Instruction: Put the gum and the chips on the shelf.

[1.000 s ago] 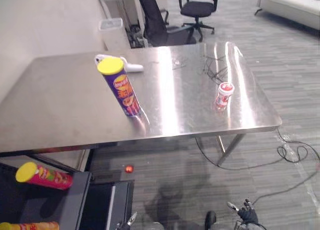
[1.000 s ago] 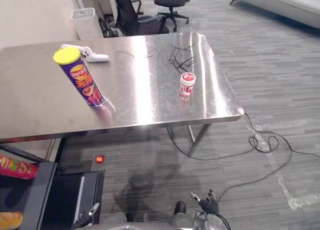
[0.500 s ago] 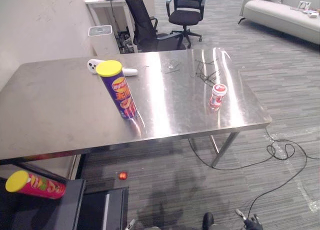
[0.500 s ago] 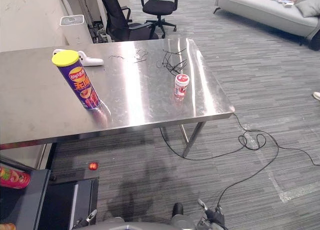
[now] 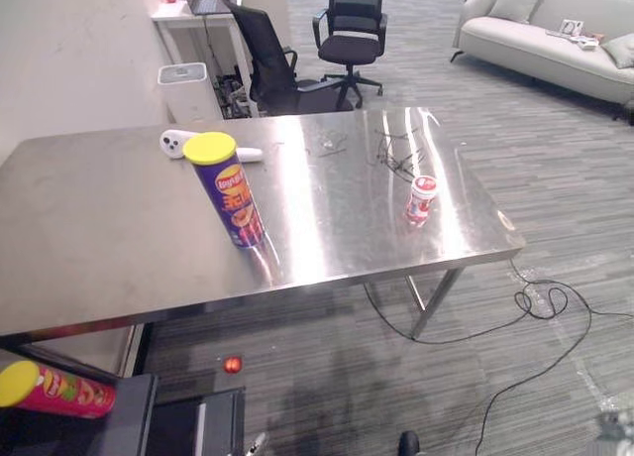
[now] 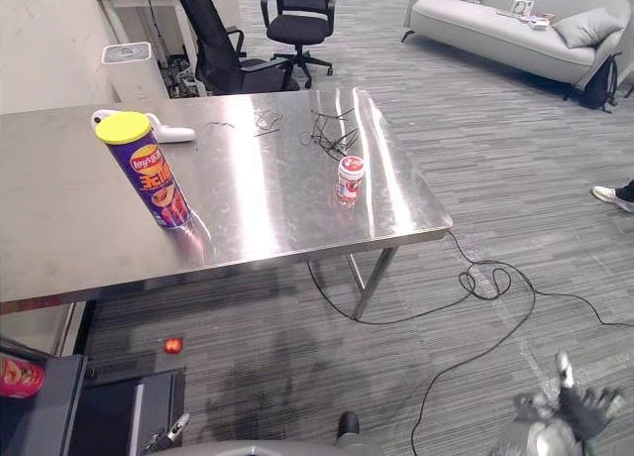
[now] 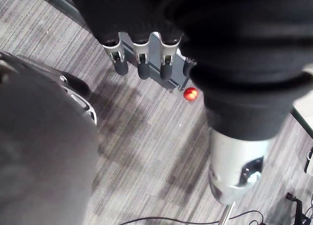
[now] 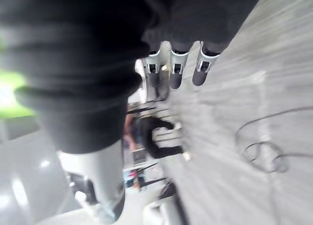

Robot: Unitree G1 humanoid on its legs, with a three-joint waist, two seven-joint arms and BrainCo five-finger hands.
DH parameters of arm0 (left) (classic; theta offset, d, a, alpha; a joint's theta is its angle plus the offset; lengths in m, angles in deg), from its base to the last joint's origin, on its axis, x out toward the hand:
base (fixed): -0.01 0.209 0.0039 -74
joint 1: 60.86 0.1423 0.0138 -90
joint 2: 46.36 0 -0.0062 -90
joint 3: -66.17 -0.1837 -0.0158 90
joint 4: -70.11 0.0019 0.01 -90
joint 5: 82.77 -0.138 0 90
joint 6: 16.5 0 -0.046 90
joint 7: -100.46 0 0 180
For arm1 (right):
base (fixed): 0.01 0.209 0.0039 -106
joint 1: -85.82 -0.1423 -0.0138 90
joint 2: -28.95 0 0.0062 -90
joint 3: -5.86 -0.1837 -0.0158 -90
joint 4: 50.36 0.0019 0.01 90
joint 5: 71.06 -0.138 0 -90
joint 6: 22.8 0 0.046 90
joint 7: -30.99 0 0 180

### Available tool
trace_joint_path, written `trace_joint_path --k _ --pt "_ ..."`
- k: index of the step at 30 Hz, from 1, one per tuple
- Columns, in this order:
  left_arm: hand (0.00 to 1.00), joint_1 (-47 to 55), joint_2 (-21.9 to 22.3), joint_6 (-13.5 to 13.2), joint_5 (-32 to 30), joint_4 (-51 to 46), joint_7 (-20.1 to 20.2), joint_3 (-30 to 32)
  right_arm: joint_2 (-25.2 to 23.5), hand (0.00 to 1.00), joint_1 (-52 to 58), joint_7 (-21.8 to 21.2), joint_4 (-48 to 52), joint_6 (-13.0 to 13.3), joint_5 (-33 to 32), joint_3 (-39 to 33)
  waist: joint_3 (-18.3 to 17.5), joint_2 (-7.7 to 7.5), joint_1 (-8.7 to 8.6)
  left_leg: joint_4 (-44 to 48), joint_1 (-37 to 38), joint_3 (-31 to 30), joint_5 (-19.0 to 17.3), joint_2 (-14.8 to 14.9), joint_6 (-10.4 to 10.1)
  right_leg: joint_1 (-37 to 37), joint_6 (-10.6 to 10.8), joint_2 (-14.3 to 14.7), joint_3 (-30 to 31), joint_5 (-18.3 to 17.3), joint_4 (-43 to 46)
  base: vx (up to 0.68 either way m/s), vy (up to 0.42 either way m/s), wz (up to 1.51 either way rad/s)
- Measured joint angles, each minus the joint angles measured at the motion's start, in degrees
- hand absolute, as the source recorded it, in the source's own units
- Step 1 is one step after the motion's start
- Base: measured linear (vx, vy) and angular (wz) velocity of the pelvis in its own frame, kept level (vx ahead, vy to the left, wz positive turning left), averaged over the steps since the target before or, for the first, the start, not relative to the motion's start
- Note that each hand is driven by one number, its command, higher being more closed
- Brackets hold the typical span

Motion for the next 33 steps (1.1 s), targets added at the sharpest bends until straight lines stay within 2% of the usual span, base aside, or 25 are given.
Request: trace_joint_path --k 2,4,7,9,13,17,20,26,33 --pt "0.0 0.8 0.0 0.5 0.0 -1.3 -0.3 -0.5 0.0 0.0 -1.6 5.0 11.6 0.8 5.0 0.4 -0.1 0.03 -0.06 0.0 -0.1 0.2 0.0 0.1 0.0 -0.4 0.0 0.1 0.2 0.0 0.0 -0.02 -0.012 -0.05" --pt "0.0 1.1 0.0 1.1 0.0 -1.9 -0.6 -0.7 0.2 0.0 -2.9 6.0 17.9 1.9 7.9 1.5 -0.2 -0.04 -0.04 0.0 -0.6 0.3 0.0 0.1 0.0 -0.9 0.1 0.1 0.4 0.1 0.0 -0.01 -0.007 -0.03" --pt "0.0 1.1 -0.2 2.3 0.0 -2.0 -1.1 -0.7 0.3 0.0 -3.9 3.4 24.0 1.4 12.5 4.6 -0.5 -0.14 -0.1 0.1 -1.5 0.1 0.0 0.1 0.0 -1.7 0.2 0.2 0.3 0.1 0.0 0.0 0.0 0.0" --pt "0.0 1.1 -0.3 2.6 0.0 -2.1 -1.3 -0.7 0.4 0.0 -4.8 0.5 25.9 -0.3 13.6 6.9 -0.9 -0.17 -0.02 0.3 -2.3 -0.4 0.0 -0.4 0.0 -2.2 0.3 0.2 0.2 0.2 0.0 0.0 -0.011 0.04" --pt "0.0 1.0 -0.5 2.5 -0.3 -2.5 -2.0 -0.8 1.8 0.0 -5.5 -5.8 26.6 -2.8 16.0 10.2 -0.9 -0.26 -0.06 1.2 -4.1 -1.7 -0.2 -0.8 0.4 -3.1 0.4 -0.3 -0.7 0.3 0.0 -0.01 0.0 0.08" --pt "0.0 1.2 -0.6 2.1 -2.2 -2.4 -2.7 -1.1 5.4 0.0 -5.9 -13.4 26.7 -7.1 18.0 14.9 -0.9 -0.26 0.0 1.4 -4.5 -2.8 -0.2 -1.0 0.4 -3.0 0.4 -0.5 -1.6 0.3 0.0 -0.01 -0.009 0.09" --pt "0.0 1.4 -0.7 2.1 -2.3 -2.5 -2.7 -1.2 6.3 0.0 -6.3 -16.7 26.4 -9.0 18.0 17.4 -0.9 -0.24 0.04 2.2 -5.6 -3.9 -0.2 -1.1 0.4 -3.1 0.5 -0.8 -2.5 0.3 0.0 -0.03 -0.012 0.17" --pt "0.0 1.4 -0.7 1.9 -2.2 -2.4 -3.0 -1.3 8.9 0.0 -9.3 -17.6 23.4 -10.3 18.1 22.3 -0.4 -0.07 0.12 3.3 -7.0 -6.0 -0.4 -1.2 0.6 -3.0 0.5 -1.2 -4.2 0.4 0.0 -0.04 -0.013 0.15" --pt "0.0 1.4 -0.5 0.9 -2.2 -3.0 -2.9 -2.4 10.7 0.0 -15.5 -14.6 16.6 -11.3 19.6 24.5 1.9 0.86 1.37 4.3 -8.7 -8.1 -0.3 -1.3 0.7 -3.1 0.6 -1.5 -6.1 0.5 0.0 -0.04 -0.015 0.13"
